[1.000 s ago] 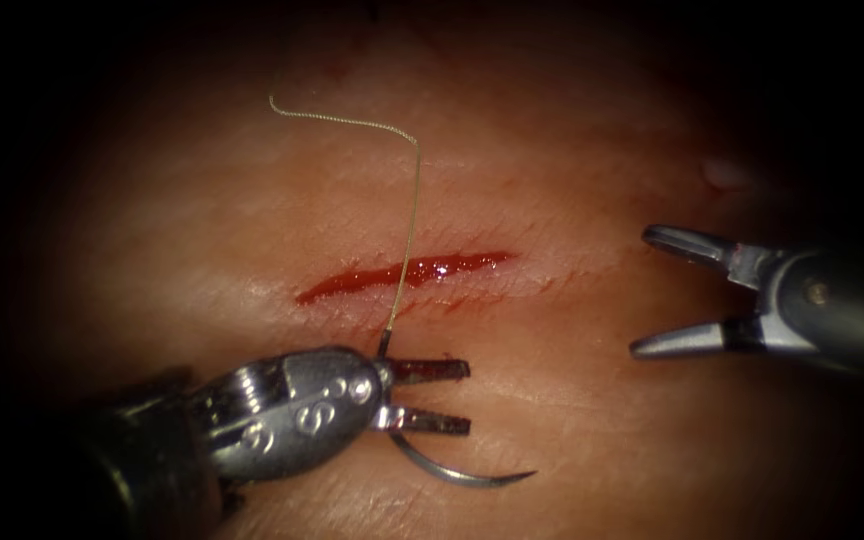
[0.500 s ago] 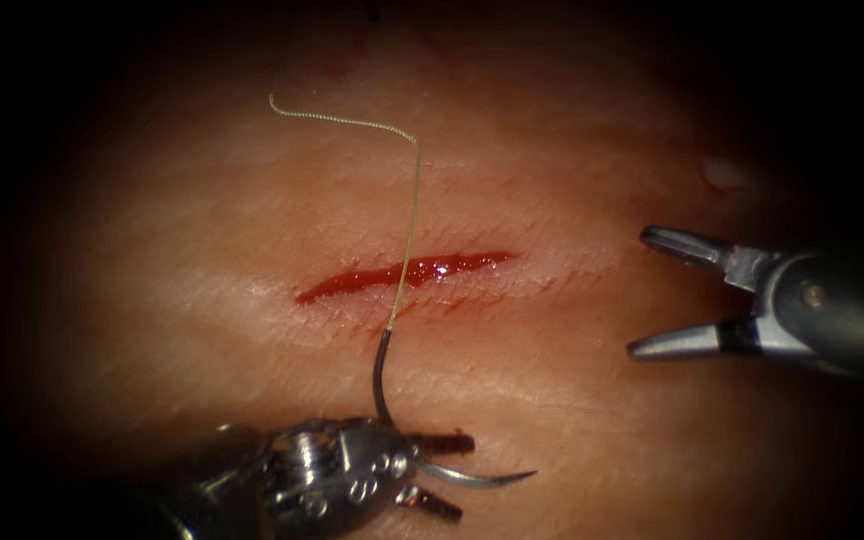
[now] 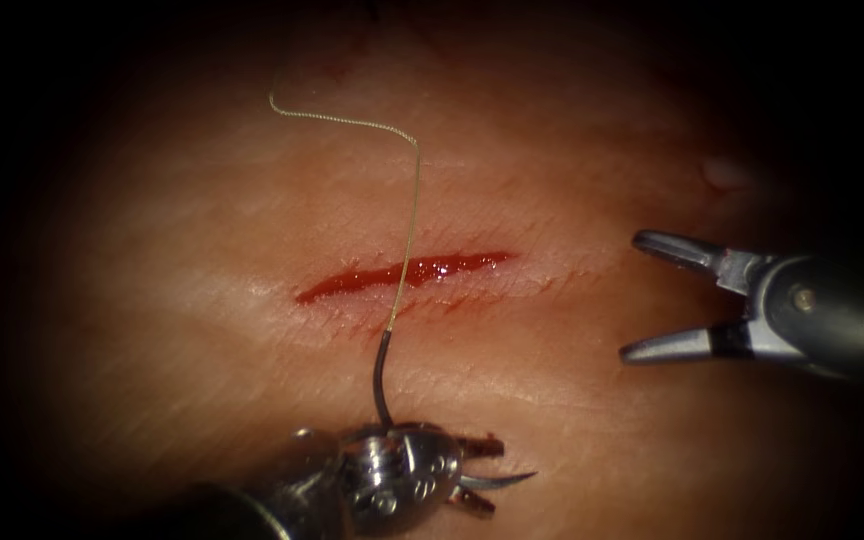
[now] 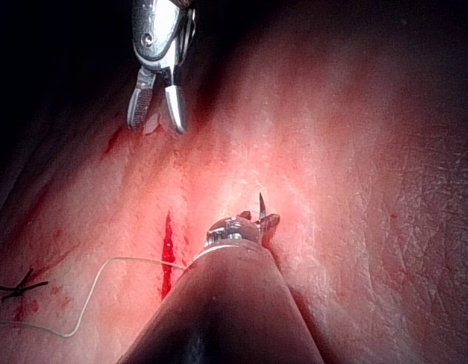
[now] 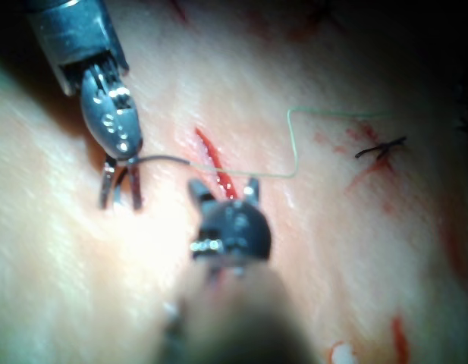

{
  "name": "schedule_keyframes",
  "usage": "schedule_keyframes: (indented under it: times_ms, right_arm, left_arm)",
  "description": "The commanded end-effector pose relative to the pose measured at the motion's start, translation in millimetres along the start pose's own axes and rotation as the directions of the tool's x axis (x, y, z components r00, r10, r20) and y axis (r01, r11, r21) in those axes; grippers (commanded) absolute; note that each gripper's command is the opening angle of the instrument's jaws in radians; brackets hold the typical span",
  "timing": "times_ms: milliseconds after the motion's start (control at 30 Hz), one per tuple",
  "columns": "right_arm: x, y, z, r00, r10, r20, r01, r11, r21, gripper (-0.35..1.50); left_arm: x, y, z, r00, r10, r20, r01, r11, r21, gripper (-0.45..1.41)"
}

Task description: Wound Closure

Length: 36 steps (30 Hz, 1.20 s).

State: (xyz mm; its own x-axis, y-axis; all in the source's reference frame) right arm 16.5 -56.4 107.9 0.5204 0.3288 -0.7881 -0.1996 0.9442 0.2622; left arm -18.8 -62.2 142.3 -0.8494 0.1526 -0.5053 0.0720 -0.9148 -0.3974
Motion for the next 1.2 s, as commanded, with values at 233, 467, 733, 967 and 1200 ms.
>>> schedule_keyframes:
  times_ms: [233, 467, 733, 967, 1200]
  right_arm:
    - [0.1, 0.1, 0.9, 1.0, -0.009, 0.0, 0.009, 1.0, 0.004, 1.06]
    - [0.1, 0.0, 0.9, 1.0, -0.009, 0.0, 0.009, 1.0, 0.003, 1.01]
    - [0.0, 0.1, 0.8, 1.0, -0.009, 0.002, 0.009, 1.0, -0.002, 0.91]
    - [-0.2, 0.8, 1.0, 1.0, 0.007, 0.011, -0.007, 1.0, -0.027, 0.91]
    - [-0.4, 2.2, 1.3, 0.999, 0.034, 0.02, -0.033, 0.997, -0.069, 0.89]
  left_arm:
    - [-0.7, 0.1, 1.8, 0.998, -0.012, 0.054, 0.012, 1.0, 0.005, 0.09]
    - [-0.3, 0.3, 0.8, 0.998, -0.019, 0.056, 0.02, 1.0, -0.019, -0.45]
    - [0.1, -1.9, -4.0, 0.989, 0.101, -0.108, -0.097, 0.994, 0.044, -0.45]
    - [-2.7, -3.5, -7.0, 0.892, 0.271, -0.361, -0.273, 0.961, 0.046, -0.45]
    - [-4.8, -6.2, -7.8, 0.736, 0.323, -0.595, -0.362, 0.93, 0.057, -0.45]
